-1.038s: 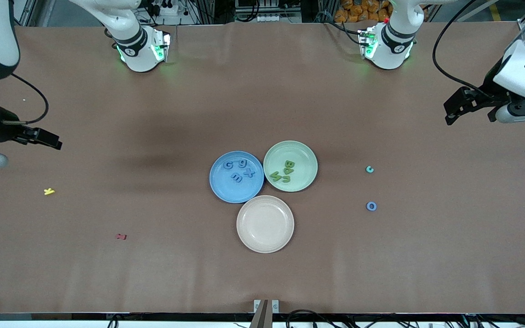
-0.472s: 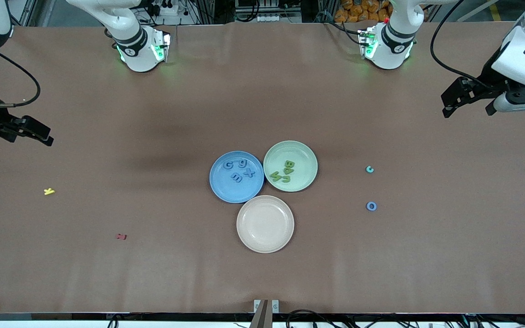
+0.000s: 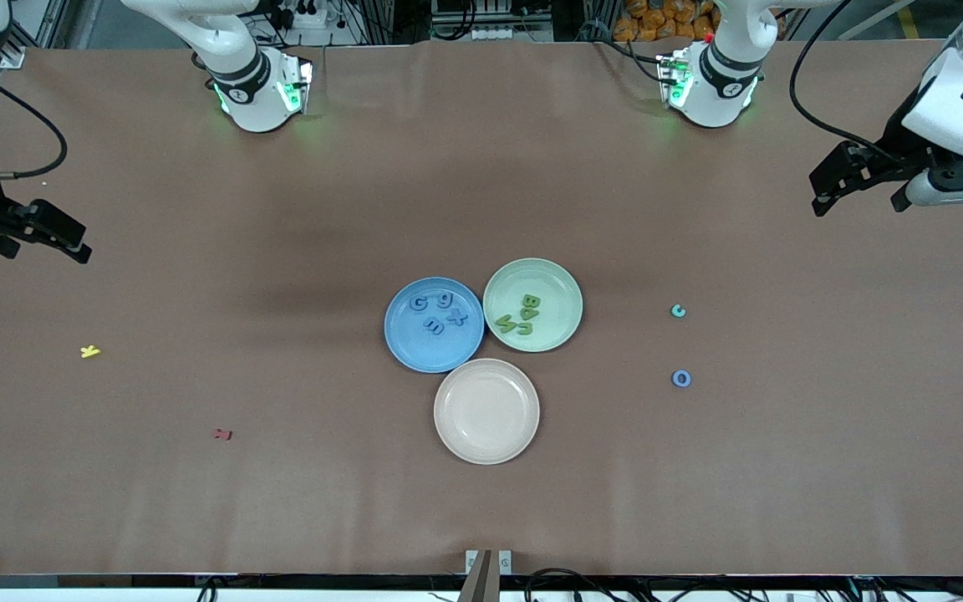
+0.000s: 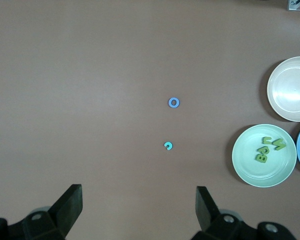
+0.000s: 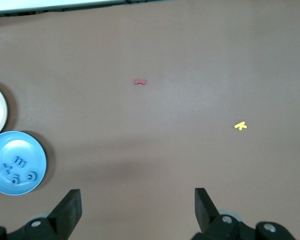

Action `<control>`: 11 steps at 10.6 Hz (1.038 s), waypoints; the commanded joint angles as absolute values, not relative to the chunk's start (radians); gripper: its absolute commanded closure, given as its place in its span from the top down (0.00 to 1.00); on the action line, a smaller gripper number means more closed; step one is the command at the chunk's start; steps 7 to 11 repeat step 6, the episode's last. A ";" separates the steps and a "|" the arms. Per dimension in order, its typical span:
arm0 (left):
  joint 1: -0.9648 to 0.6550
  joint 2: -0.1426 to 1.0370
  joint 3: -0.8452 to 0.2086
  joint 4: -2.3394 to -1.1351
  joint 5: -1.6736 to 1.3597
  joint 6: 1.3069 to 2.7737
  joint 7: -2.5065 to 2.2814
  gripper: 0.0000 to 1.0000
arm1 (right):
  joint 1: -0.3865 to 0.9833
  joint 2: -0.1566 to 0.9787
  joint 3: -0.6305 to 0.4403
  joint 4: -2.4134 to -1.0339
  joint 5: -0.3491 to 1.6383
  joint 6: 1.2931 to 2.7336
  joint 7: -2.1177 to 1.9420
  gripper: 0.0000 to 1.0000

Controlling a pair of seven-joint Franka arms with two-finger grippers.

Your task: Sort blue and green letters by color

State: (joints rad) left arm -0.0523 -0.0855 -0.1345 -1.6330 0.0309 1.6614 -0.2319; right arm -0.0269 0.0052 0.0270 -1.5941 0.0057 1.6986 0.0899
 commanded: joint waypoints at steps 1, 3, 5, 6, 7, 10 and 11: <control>-0.046 -0.087 -0.135 -1.620 0.017 1.644 -0.221 1.00 | -0.029 -0.003 0.028 -1.563 0.021 1.667 0.086 1.00; -0.044 -0.087 -0.135 -1.621 0.020 1.640 -0.222 1.00 | -0.029 -0.003 0.028 -1.565 0.021 1.667 0.086 1.00; -0.043 -0.089 -0.130 -1.620 0.020 1.638 -0.221 1.00 | -0.029 -0.003 0.026 -1.566 0.021 1.667 0.086 1.00; -0.043 -0.089 -0.127 -1.620 0.021 1.638 -0.221 1.00 | -0.029 -0.003 0.026 -1.566 0.021 1.667 0.086 1.00; -0.043 -0.089 -0.127 -1.620 0.021 1.638 -0.221 1.00 | -0.029 -0.003 0.026 -1.566 0.021 1.667 0.086 1.00; -0.043 -0.089 -0.127 -1.620 0.021 1.638 -0.221 1.00 | -0.029 -0.003 0.026 -1.566 0.021 1.667 0.086 1.00; -0.043 -0.089 -0.127 -1.620 0.021 1.638 -0.221 1.00 | -0.029 -0.003 0.026 -1.566 0.021 1.667 0.086 1.00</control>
